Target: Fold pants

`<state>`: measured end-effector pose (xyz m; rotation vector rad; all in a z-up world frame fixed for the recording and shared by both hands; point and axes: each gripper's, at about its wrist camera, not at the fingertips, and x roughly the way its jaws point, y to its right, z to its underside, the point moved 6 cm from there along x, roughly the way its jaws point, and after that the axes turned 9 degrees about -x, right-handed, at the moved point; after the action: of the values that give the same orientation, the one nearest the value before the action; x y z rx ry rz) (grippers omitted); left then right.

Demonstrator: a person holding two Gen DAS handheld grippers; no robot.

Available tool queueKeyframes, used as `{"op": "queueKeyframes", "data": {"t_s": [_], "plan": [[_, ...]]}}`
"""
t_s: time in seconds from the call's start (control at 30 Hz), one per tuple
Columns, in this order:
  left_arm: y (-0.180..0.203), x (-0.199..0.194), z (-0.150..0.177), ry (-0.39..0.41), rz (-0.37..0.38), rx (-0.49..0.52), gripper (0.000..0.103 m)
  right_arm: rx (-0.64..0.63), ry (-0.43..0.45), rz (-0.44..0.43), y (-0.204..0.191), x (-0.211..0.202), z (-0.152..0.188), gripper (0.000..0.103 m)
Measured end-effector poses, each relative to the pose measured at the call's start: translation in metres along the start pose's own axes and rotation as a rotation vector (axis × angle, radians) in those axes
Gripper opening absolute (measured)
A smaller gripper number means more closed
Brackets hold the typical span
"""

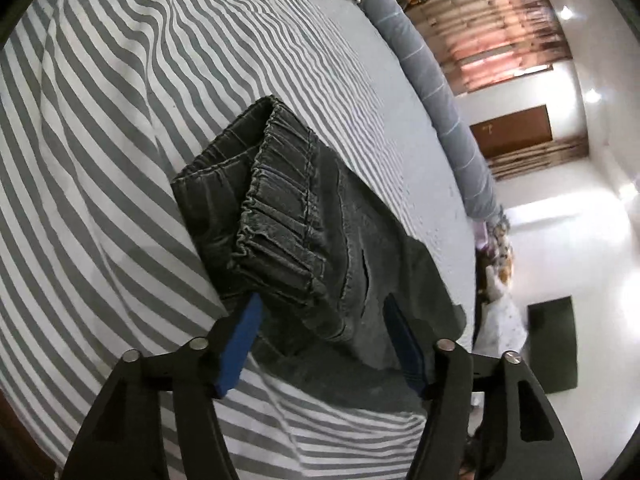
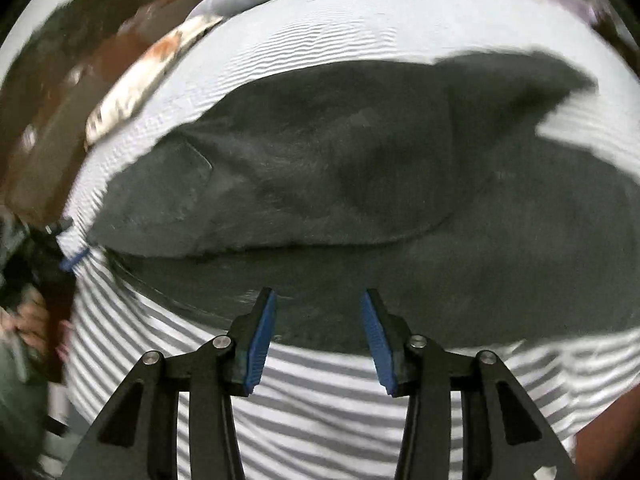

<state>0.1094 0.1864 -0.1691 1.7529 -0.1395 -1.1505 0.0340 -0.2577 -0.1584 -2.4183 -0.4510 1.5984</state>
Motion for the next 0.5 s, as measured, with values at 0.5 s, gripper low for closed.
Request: {"op": "queueKeyframes", "data": {"t_s": [0.5], "plan": [[0.000, 0.036, -0.008, 0.030, -0.099, -0.020, 0.053, 0.497, 0.111, -0.147, 0.047, 0.035, 0.007, 0.042]]}}
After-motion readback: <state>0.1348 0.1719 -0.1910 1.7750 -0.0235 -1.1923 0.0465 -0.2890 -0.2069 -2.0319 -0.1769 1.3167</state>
